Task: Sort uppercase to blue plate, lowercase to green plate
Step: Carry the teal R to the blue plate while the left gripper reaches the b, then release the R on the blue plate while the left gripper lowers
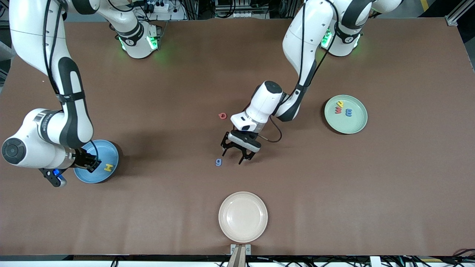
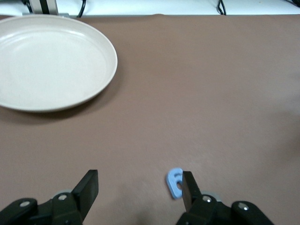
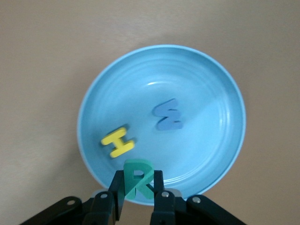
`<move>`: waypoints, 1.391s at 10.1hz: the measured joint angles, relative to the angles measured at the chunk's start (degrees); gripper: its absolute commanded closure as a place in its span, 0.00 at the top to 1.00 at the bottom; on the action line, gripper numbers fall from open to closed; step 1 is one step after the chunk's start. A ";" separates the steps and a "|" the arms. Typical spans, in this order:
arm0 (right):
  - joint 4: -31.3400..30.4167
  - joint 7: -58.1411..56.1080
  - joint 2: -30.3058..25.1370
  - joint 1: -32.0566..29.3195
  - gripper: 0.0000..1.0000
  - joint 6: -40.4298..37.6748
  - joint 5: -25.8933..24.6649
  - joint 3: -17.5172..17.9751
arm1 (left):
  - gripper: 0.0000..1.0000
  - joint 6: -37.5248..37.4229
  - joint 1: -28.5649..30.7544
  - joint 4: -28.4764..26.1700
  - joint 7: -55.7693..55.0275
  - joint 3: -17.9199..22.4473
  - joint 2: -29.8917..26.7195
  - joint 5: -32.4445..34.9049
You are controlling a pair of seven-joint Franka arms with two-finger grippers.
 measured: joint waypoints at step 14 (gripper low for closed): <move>-0.46 -1.30 -0.30 -0.12 1.00 0.46 0.00 0.67 | 0.68 -3.79 -9.45 14.50 0.24 7.77 12.51 0.48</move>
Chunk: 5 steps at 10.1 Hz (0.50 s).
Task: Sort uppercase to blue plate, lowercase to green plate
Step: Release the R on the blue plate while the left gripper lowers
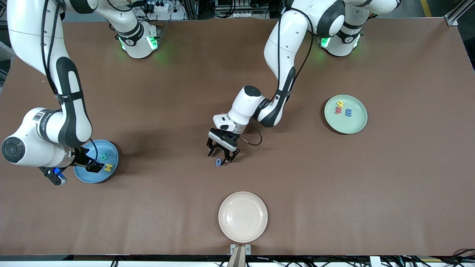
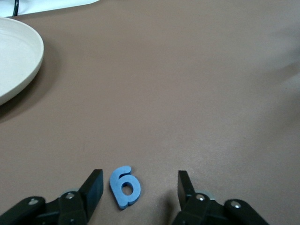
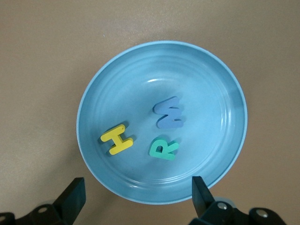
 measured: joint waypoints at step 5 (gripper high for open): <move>-0.01 -0.29 0.00 0.20 1.00 0.03 0.00 0.24 | 0.68 -0.44 0.04 2.59 0.01 2.30 1.94 0.00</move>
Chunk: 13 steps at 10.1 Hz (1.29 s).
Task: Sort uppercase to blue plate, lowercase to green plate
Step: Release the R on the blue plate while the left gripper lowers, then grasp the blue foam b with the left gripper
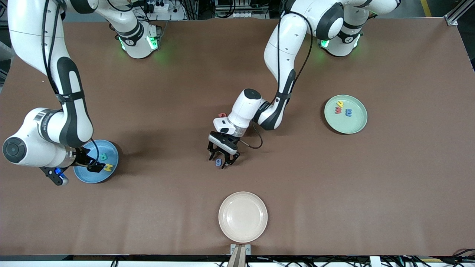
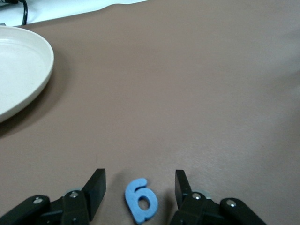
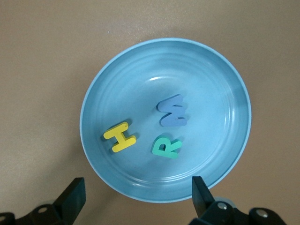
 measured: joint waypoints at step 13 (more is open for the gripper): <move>0.17 -0.06 0.00 0.14 1.00 0.21 0.00 0.15 | 0.41 -0.82 -0.06 1.28 -0.02 0.61 1.31 0.00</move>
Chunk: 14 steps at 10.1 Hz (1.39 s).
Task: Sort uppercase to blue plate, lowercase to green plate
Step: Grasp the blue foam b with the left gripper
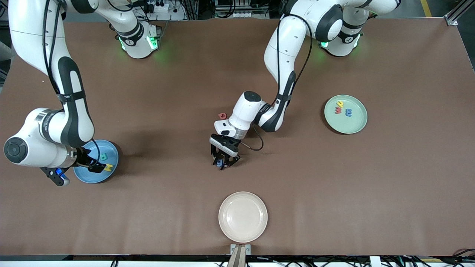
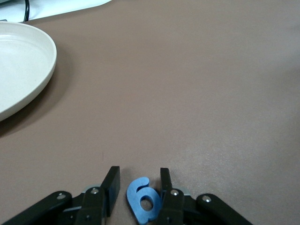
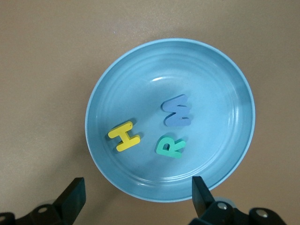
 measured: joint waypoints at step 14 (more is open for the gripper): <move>0.00 -1.18 0.00 -0.06 1.00 0.00 0.00 -0.02 | 0.35 0.15 -0.93 -2.47 -0.56 -0.05 -1.52 0.00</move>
